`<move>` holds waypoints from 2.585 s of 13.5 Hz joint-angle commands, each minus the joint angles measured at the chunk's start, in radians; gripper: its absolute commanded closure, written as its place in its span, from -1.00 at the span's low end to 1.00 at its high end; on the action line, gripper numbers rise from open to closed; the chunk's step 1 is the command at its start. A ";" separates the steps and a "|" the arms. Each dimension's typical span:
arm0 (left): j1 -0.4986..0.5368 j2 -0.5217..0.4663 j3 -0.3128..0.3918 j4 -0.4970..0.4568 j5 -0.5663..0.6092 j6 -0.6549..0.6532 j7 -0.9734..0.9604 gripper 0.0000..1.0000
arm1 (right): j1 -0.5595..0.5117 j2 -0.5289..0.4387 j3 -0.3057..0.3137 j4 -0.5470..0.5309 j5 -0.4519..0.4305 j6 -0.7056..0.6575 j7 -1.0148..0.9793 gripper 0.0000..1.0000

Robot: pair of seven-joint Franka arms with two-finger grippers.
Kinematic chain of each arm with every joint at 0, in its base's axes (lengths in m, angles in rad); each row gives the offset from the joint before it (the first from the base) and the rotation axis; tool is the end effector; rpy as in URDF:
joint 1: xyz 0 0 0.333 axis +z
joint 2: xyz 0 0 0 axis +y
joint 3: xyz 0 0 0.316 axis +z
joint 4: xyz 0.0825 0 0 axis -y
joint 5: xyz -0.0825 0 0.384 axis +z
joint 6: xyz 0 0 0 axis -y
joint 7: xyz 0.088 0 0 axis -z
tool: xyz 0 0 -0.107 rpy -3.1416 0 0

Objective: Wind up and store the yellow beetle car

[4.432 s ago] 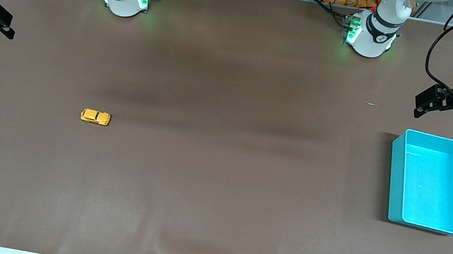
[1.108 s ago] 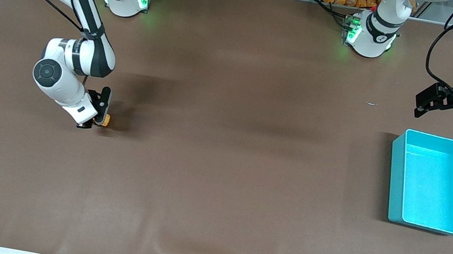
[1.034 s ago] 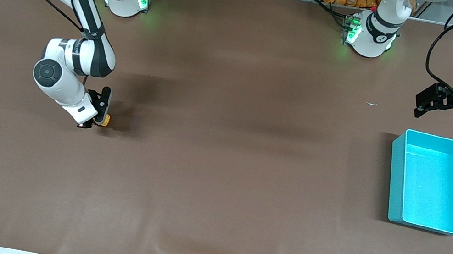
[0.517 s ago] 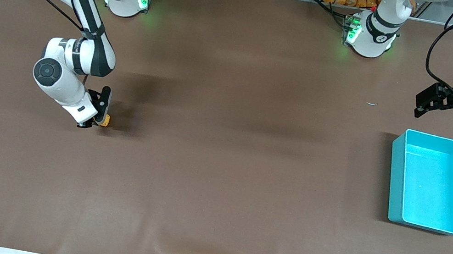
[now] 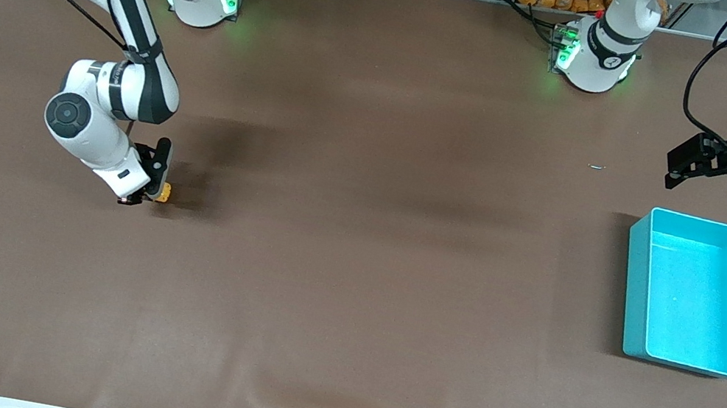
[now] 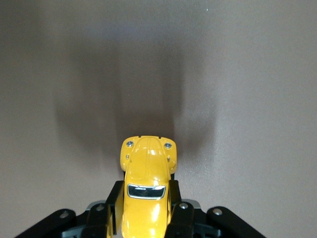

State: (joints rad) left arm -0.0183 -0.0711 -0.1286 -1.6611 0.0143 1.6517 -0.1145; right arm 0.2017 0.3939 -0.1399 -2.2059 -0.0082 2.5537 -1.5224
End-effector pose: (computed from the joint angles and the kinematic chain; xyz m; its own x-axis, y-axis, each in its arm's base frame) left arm 0.5340 -0.0801 0.6275 0.9974 -0.0335 0.0633 -0.0326 -0.9993 -0.0163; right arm 0.5487 0.0326 0.1978 -0.0309 0.9977 -0.0598 0.9988 0.0285 -0.0401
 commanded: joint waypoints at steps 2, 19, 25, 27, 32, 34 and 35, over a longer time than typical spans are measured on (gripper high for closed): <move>0.001 0.007 -0.002 0.021 -0.019 -0.016 -0.005 -1.00 | -0.042 0.066 0.003 0.012 -0.013 0.028 -0.021 0.37; 0.001 0.007 -0.002 0.021 -0.019 -0.016 -0.005 -1.00 | -0.183 0.103 0.003 0.046 -0.013 0.029 -0.197 0.37; 0.001 0.007 -0.002 0.023 -0.019 -0.016 -0.005 -1.00 | -0.241 0.111 0.003 0.054 -0.012 0.028 -0.261 0.37; 0.003 0.007 -0.002 0.024 -0.019 -0.016 -0.005 -1.00 | -0.258 0.111 0.003 0.055 -0.013 0.028 -0.263 0.35; 0.004 0.008 -0.002 0.024 -0.019 -0.016 -0.005 -1.00 | -0.278 0.125 0.003 0.063 -0.007 0.025 -0.263 0.33; 0.004 0.008 -0.002 0.024 -0.019 -0.016 -0.005 -1.00 | -0.285 0.126 0.005 0.063 -0.004 0.020 -0.263 0.33; 0.004 0.008 -0.002 0.024 -0.019 -0.016 -0.005 -1.00 | -0.289 0.126 0.003 0.063 -0.004 0.020 -0.263 0.33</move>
State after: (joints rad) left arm -0.0182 -0.0711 -0.1285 -1.6596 0.0143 1.6517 -0.1145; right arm -0.0537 0.4195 -0.1440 -2.1678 -0.0081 2.5511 -1.7733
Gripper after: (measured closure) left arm 0.000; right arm 0.599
